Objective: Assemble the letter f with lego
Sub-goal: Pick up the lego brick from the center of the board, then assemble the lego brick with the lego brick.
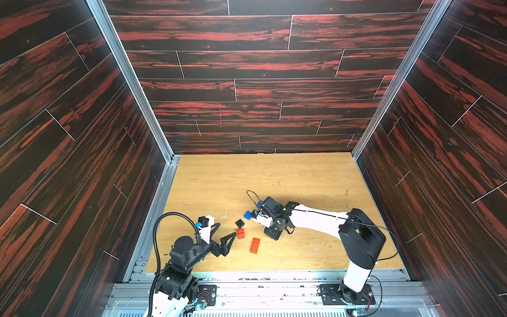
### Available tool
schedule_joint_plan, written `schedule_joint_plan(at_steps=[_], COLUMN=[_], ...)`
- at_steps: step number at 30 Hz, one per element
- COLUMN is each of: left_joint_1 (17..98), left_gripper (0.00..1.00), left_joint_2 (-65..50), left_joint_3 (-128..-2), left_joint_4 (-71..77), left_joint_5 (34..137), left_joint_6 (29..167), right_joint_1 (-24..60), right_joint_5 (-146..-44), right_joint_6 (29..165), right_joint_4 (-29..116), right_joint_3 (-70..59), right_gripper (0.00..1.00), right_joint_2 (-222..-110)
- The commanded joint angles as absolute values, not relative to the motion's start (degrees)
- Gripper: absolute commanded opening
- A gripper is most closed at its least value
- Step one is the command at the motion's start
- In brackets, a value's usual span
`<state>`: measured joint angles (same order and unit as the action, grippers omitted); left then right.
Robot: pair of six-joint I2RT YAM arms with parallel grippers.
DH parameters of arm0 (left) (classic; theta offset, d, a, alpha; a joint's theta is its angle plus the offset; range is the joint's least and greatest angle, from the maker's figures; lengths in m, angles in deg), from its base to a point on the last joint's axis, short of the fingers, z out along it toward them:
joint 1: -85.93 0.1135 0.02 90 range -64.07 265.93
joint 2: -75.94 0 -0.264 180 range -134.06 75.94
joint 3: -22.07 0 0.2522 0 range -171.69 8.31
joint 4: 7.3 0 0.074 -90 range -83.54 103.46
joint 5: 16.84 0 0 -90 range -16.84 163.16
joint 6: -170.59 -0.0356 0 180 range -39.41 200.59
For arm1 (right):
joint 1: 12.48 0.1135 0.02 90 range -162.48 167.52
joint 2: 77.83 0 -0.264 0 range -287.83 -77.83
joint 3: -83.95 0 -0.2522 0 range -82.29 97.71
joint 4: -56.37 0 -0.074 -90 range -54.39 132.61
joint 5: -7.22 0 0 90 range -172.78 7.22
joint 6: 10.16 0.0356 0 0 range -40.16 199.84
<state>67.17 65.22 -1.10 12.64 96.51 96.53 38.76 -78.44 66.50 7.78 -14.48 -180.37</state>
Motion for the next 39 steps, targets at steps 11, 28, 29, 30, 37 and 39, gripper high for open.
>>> schedule_joint_plan(at_steps=[11, 28, 29, 30, 37, 39], left_joint_1=[67.0, 67.0, 67.0, 67.0, 67.0, 67.0], left_gripper=[1.00, 1.00, 1.00, 1.00, 1.00, 1.00], left_joint_2=[65.7, 65.8, 65.8, 65.8, 65.8, 65.7], left_joint_3=[-0.8, -0.8, -0.8, -0.8, -0.8, -0.8], left_joint_4=[13.3, 13.4, 13.3, 13.3, 13.3, 13.3], left_joint_5=[96.3, 96.1, 96.2, 96.2, 96.1, 96.1], left_joint_6=[96.3, 96.4, 96.4, 96.4, 96.4, 96.4], right_joint_1=[33.0, 19.0, 18.5, 17.8, 15.5, 15.6], right_joint_5=[-85.5, -94.7, -95.8, -96.9, -96.9, -96.8], right_joint_6=[49.1, 35.6, 34.6, 33.7, 31.1, 30.7], right_joint_4=[-2.6, -3.0, -3.0, -2.9, -5.7, -5.9], right_joint_3=[-12.7, -11.1, -11.1, -11.0, -7.8, -6.9], right_gripper=[0.27, 0.28, 0.28, 0.28, 0.28, 0.28], right_joint_2=[-169.9, -165.7, -165.6, -165.6, -168.9, -169.6])
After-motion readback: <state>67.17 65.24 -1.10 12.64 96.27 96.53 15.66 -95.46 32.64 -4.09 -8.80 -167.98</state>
